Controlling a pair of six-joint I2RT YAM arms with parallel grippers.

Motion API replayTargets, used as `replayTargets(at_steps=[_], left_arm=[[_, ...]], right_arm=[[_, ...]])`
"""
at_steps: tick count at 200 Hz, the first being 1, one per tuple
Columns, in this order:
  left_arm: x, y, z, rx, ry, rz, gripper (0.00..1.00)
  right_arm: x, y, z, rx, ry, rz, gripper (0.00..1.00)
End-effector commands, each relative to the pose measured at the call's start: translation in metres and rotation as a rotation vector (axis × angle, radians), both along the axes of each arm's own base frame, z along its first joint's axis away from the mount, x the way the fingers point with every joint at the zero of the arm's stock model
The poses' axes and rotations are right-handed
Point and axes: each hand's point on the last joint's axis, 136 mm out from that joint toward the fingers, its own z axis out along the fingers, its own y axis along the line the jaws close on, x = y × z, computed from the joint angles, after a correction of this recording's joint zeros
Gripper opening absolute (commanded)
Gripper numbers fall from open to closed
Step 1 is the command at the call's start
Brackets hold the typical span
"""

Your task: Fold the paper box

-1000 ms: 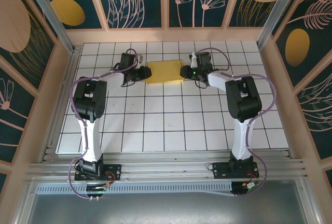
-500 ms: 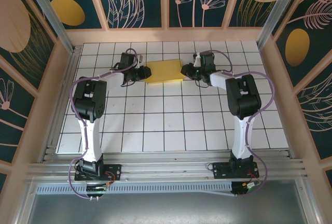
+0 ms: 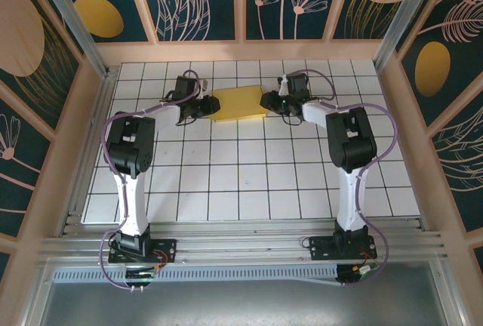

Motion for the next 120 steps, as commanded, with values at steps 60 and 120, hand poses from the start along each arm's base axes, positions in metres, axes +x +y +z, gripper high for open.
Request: replayTargets(at_steps=[60,120], left_arm=[[-0.002,-0.016,0.007,-0.029,0.011,-0.037,0.3],[-0.001,-0.016,0.01,-0.03,0.008,-0.038,0.3]], right_arm=[[0.001,-0.041,0.015,-0.223,-0.03,0.005,0.49],[-0.004,-0.015,0.002,-0.288,0.084,0.103,0.41]])
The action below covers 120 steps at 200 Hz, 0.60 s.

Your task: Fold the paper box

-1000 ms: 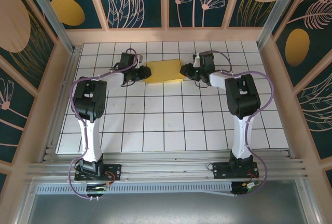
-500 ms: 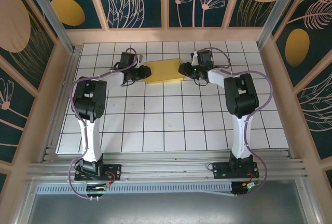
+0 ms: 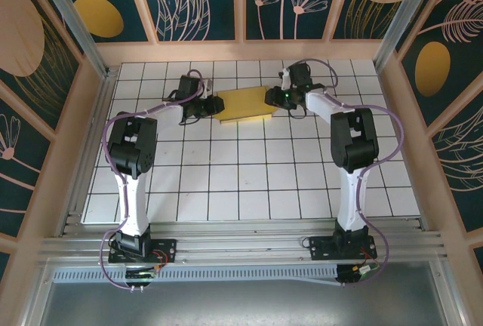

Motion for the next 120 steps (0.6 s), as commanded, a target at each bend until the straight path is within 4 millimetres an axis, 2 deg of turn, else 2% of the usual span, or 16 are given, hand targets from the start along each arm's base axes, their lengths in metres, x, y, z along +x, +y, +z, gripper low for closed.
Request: replayTargets(at_steps=[1,18,39,66,120], left_arm=[[0.003,-0.001,0.004,-0.01,0.006,0.0,0.3],[0.002,-0.002,0.005,-0.008,0.004,-0.002,0.3],[0.002,-0.001,0.004,-0.007,0.003,-0.003,0.3],[0.002,-0.003,0.003,-0.01,0.005,-0.005,0.3],[0.001,-0.002,0.006,-0.008,0.001,-0.006,0.3]], right_arm=[[-0.008,0.006,-0.019,-0.093,0.078,0.042,0.41],[-0.004,0.003,-0.025,-0.147,0.091,0.044,0.45],[-0.002,0.004,-0.023,-0.153,0.085,0.059,0.48],[-0.002,0.003,-0.026,-0.161,0.107,0.057,0.41],[-0.003,0.008,-0.029,-0.117,0.129,0.042,0.36]])
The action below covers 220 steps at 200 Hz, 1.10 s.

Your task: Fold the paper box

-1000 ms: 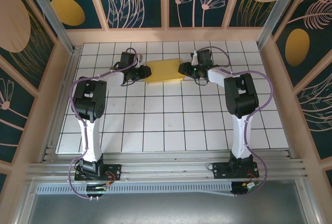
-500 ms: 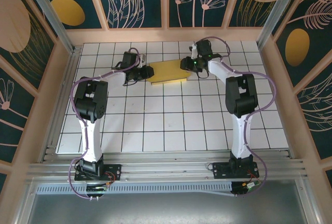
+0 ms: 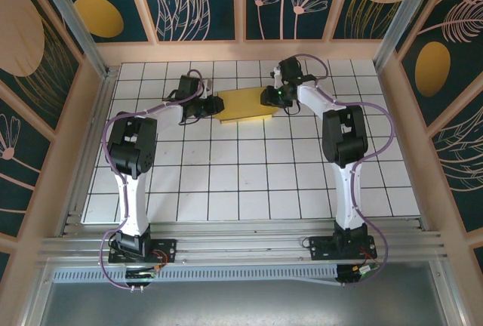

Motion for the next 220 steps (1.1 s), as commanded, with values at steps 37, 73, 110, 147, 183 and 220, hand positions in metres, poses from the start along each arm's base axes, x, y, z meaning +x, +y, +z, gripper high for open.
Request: replayTargets(at_steps=[37,73,110,147,183,220], left_arm=[[0.001,-0.002,0.007,-0.011,-0.003,-0.005,0.3],[-0.001,0.0,0.008,-0.005,-0.013,0.0,0.3],[0.001,0.009,0.017,0.033,-0.045,0.034,0.33],[0.004,0.023,0.029,0.099,-0.09,0.085,0.38],[0.018,0.027,0.016,0.153,-0.067,0.11,0.39],[0.023,0.006,-0.009,0.077,-0.001,0.041,0.37]], right_arm=[[-0.004,0.005,-0.014,0.088,0.074,-0.039,0.33],[-0.007,-0.006,-0.03,0.009,0.049,-0.071,0.32],[-0.011,-0.013,-0.04,-0.019,0.042,-0.083,0.32],[-0.006,-0.015,-0.032,-0.037,0.002,-0.092,0.32],[-0.003,-0.011,-0.03,-0.025,-0.01,-0.083,0.32],[-0.003,-0.011,-0.036,-0.028,0.0,-0.084,0.32]])
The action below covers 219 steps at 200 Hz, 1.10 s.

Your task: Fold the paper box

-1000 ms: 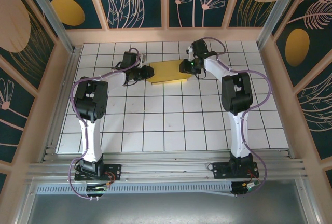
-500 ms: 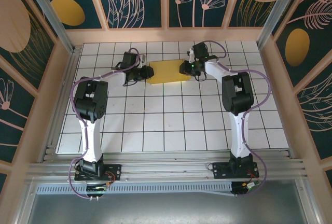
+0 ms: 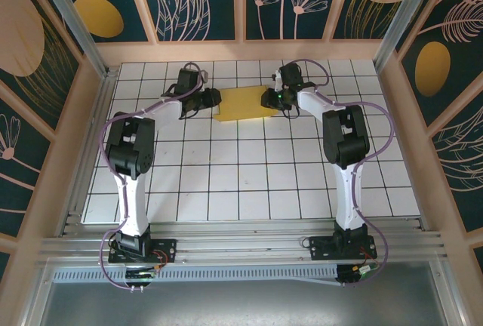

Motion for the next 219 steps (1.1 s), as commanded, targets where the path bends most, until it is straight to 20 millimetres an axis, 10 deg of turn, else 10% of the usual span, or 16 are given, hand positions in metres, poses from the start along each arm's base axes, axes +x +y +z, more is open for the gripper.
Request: replayTargets(at_steps=[1,61,110,219], left_arm=[[-0.003,-0.01,-0.027,-0.022,0.078,-0.043,0.37],[-0.013,-0.004,-0.083,0.035,0.17,-0.045,0.19],[-0.013,-0.004,-0.079,0.038,0.158,-0.059,0.2],[-0.013,-0.006,-0.073,0.03,0.153,-0.064,0.23]], right_arm=[[-0.008,-0.01,-0.024,-0.063,0.052,-0.03,0.32],[-0.009,0.0,0.003,-0.009,-0.027,-0.021,0.33],[0.011,-0.024,0.027,-0.024,-0.063,-0.081,0.43],[-0.003,-0.026,-0.059,-0.014,0.094,-0.053,0.28]])
